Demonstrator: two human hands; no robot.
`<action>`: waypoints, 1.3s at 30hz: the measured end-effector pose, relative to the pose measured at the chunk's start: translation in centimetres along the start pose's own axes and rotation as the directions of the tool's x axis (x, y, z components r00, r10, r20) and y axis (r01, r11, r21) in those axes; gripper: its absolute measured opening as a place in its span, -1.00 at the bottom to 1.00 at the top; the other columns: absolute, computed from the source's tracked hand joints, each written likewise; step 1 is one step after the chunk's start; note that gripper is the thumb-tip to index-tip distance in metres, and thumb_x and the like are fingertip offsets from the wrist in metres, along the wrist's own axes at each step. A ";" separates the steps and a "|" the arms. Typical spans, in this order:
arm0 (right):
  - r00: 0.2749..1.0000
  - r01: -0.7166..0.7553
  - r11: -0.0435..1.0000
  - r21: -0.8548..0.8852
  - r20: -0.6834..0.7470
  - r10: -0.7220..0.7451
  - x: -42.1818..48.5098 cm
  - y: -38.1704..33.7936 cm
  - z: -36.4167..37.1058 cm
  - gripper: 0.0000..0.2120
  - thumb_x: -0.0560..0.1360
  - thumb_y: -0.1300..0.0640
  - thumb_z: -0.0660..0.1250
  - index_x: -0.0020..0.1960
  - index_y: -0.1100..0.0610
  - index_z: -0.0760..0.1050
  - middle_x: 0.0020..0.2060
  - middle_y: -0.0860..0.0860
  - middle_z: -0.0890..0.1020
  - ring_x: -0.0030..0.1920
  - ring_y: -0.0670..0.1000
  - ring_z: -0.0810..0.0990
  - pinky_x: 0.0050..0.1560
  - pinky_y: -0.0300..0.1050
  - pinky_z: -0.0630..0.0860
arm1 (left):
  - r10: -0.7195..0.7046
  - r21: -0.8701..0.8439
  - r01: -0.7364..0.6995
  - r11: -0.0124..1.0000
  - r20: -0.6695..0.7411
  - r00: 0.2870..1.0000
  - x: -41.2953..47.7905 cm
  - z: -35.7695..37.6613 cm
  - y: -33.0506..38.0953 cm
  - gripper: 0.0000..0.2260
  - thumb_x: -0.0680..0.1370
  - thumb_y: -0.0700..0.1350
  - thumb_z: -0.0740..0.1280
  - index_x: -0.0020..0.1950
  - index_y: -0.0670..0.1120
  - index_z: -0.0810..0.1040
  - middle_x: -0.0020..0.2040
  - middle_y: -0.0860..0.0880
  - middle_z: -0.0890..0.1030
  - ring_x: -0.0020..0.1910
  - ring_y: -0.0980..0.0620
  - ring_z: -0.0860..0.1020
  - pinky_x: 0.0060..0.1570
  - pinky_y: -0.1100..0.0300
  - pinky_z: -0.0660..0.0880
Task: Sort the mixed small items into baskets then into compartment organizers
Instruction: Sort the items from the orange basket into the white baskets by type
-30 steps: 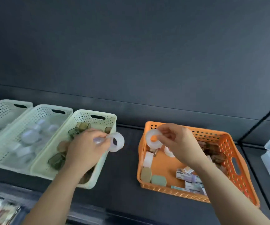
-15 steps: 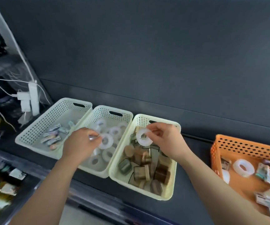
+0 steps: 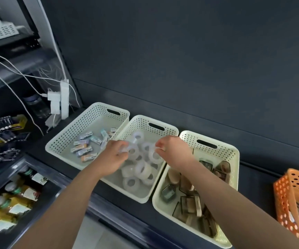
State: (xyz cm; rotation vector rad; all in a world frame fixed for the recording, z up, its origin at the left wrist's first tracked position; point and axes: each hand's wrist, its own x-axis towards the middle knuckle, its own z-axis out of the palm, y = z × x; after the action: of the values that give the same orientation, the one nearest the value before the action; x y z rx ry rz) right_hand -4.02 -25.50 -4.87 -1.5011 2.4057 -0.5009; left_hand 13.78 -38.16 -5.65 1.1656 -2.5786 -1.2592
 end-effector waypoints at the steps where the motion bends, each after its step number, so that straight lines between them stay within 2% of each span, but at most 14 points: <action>1: 1.000 -0.007 0.998 -0.065 0.028 0.009 0.4 -0.1 0.1 -0.76 0.54 0.09 0.24 0.18 0.04 0.56 0.09 0.02 0.62 0.08 0.04 0.56 0.08 -0.05 0.53 | 0.028 0.050 -0.028 0.998 -0.003 1.000 0.3 0.1 -0.2 -0.59 0.59 -0.11 0.26 0.43 -0.01 0.31 0.35 -0.04 0.27 0.19 0.07 0.37 0.17 0.16 0.33; 4: 0.995 -0.003 0.988 -0.155 0.097 0.018 1.0 -0.2 0.2 -0.73 0.54 0.08 0.23 0.21 0.00 0.53 0.09 0.04 0.59 0.10 0.05 0.54 0.07 -0.06 0.52 | 0.141 0.177 -0.131 0.975 -0.043 0.989 0.8 0.6 -0.4 -0.48 0.50 -0.08 0.41 0.42 -0.02 0.33 0.33 -0.01 0.35 0.18 0.11 0.39 0.16 0.24 0.29; 8: 0.991 0.034 0.993 -0.111 0.136 -0.019 0.5 -0.1 -0.4 -0.68 0.54 0.07 0.27 0.28 0.02 0.50 0.19 -0.02 0.57 0.17 0.02 0.52 0.16 -0.06 0.50 | 0.200 0.206 -0.180 0.962 -0.080 0.977 1.2 0.7 -0.7 -0.43 0.46 -0.01 0.46 0.42 -0.06 0.36 0.33 0.00 0.40 0.25 0.06 0.41 0.19 0.22 0.31; 13: 0.999 0.018 1.000 0.016 -0.042 -0.017 -3.2 1.2 -2.9 -0.67 0.57 0.02 0.24 0.31 0.03 0.48 0.27 -0.06 0.52 0.21 -0.01 0.52 0.20 -0.10 0.46 | 0.323 0.298 -0.251 0.921 -0.227 0.919 0.5 0.6 1.5 -0.60 0.54 -0.02 0.33 0.35 -0.08 0.45 0.30 -0.01 0.46 0.25 0.02 0.45 0.17 0.15 0.37; 16: 0.990 -0.035 0.999 0.032 -0.133 0.039 -6.6 3.0 -4.6 -0.66 0.56 -0.02 0.25 0.32 0.01 0.47 0.27 -0.09 0.53 0.21 -0.04 0.51 0.19 -0.09 0.48 | 0.420 0.391 -0.307 0.868 -0.246 0.874 -0.3 2.1 5.1 -0.66 0.54 -0.02 0.33 0.29 -0.09 0.51 0.25 -0.01 0.52 0.21 -0.02 0.48 0.15 0.14 0.39; 21: 0.941 -0.168 0.984 0.049 -0.289 0.175 -14.3 8.0 -7.8 -0.66 0.54 -0.02 0.30 0.27 0.07 0.51 0.21 -0.05 0.58 0.18 0.00 0.55 0.17 -0.07 0.49 | 0.615 0.401 -0.522 0.753 -0.147 0.775 -2.1 8.1 13.5 -0.71 0.54 0.01 0.32 0.22 -0.06 0.58 0.18 0.02 0.57 0.19 -0.01 0.50 0.17 0.15 0.40; 24: 0.887 -0.283 0.957 0.062 -0.362 0.286 -19.6 12.4 -9.4 -0.67 0.52 -0.02 0.33 0.23 0.09 0.55 0.16 -0.04 0.61 0.18 0.01 0.56 0.16 -0.05 0.51 | 0.691 0.340 -0.644 0.685 -0.025 0.722 -3.1 13.4 18.5 -0.72 0.55 0.02 0.30 0.21 -0.03 0.59 0.18 0.09 0.57 0.19 0.06 0.49 0.18 0.21 0.37; 28: 0.802 -0.449 0.886 0.115 -0.387 0.456 -27.1 18.5 -11.7 -0.70 0.51 0.04 0.35 0.22 0.07 0.57 0.16 -0.05 0.62 0.15 -0.03 0.57 0.12 -0.23 0.40 | 0.725 0.240 -0.731 0.639 0.129 0.676 -4.4 20.7 24.0 -0.71 0.56 0.06 0.27 0.24 0.01 0.55 0.18 0.14 0.53 0.20 0.11 0.47 0.19 0.21 0.40; 30: 0.760 -0.510 0.847 0.147 -0.385 0.524 -30.6 21.8 -12.9 -0.73 0.50 0.10 0.38 0.19 0.09 0.59 0.11 -0.04 0.64 0.09 -0.02 0.60 0.07 -0.23 0.42 | 0.727 0.188 -0.756 0.627 0.209 0.655 -5.0 24.1 26.7 -0.72 0.56 0.05 0.27 0.25 0.03 0.54 0.18 0.15 0.53 0.17 0.12 0.48 0.17 0.17 0.44; 33: 0.729 -0.567 0.812 0.142 -0.374 0.574 -34.5 26.3 -14.2 -0.76 0.47 0.16 0.39 0.13 0.04 0.62 0.04 -0.10 0.66 -0.01 -0.09 0.60 -0.05 -0.35 0.39 | 0.690 0.159 -0.756 0.634 0.323 0.647 -5.1 29.3 30.2 -0.69 0.57 0.01 0.29 0.30 0.02 0.51 0.21 0.12 0.52 0.14 0.14 0.49 0.15 0.18 0.46; 36: 0.727 -0.619 0.777 0.114 -0.292 0.622 -36.3 30.4 -14.4 -0.72 0.48 0.13 0.39 0.19 0.03 0.59 0.14 -0.11 0.62 0.10 -0.07 0.57 0.08 -0.28 0.41 | 0.621 0.193 -0.739 0.646 0.429 0.656 -4.2 34.2 32.7 -0.62 0.57 0.01 0.30 0.37 -0.03 0.45 0.26 0.04 0.53 0.21 0.05 0.49 0.21 0.14 0.44; 39: 0.768 -0.607 0.791 0.074 -0.200 0.608 -36.4 33.0 -13.9 -0.70 0.49 0.08 0.37 0.22 0.01 0.56 0.17 -0.09 0.60 0.13 -0.07 0.56 0.16 -0.17 0.48 | 0.519 0.251 -0.684 0.685 0.491 0.699 -2.9 38.3 34.2 -0.59 0.55 0.04 0.34 0.36 -0.07 0.46 0.21 -0.03 0.56 0.13 -0.02 0.54 0.15 0.07 0.49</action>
State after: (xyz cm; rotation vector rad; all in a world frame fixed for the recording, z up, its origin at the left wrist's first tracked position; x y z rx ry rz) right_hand -20.54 22.84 -4.73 -0.5928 2.8505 -0.5272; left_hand -18.09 2.16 -6.73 -0.0531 -3.2031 -0.8424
